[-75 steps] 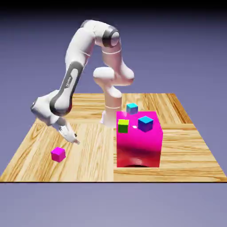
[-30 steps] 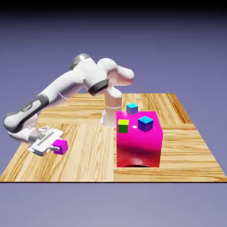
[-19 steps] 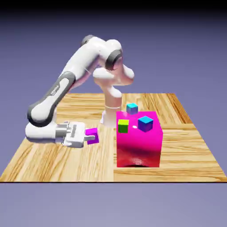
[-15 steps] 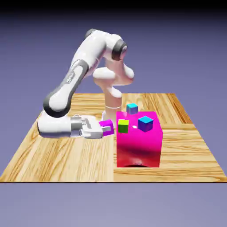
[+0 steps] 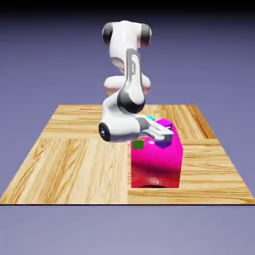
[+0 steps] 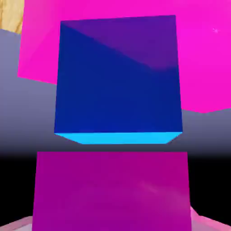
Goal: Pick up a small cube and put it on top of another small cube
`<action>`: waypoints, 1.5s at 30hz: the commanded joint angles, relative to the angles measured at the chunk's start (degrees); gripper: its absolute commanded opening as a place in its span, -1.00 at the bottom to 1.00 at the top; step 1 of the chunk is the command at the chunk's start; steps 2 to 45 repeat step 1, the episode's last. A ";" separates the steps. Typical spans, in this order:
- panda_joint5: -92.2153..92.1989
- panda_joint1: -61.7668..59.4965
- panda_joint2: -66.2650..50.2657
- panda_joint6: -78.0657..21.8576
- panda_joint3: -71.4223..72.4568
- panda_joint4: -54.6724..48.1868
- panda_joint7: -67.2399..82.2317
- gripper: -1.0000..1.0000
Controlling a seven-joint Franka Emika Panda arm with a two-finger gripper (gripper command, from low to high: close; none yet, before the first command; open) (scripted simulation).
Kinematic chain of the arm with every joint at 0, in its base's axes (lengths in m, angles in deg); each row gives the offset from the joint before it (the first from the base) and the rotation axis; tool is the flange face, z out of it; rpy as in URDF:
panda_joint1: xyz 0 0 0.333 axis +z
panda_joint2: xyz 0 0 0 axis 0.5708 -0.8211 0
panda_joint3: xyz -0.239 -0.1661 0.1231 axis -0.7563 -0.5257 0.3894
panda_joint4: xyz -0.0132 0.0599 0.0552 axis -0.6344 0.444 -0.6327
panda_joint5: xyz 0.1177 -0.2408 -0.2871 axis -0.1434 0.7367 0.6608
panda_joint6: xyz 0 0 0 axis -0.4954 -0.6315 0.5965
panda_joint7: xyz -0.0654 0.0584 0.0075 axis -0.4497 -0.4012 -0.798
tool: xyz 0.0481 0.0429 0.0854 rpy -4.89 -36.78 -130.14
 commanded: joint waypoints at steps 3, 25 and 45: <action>0.50 -0.79 -0.56 -1.77 -0.53 -2.07 -0.57 1.00; 0.50 -0.79 -0.56 -1.77 -0.53 -2.07 -0.57 1.00; 0.50 -0.79 -0.56 -1.77 -0.53 -2.07 -0.57 1.00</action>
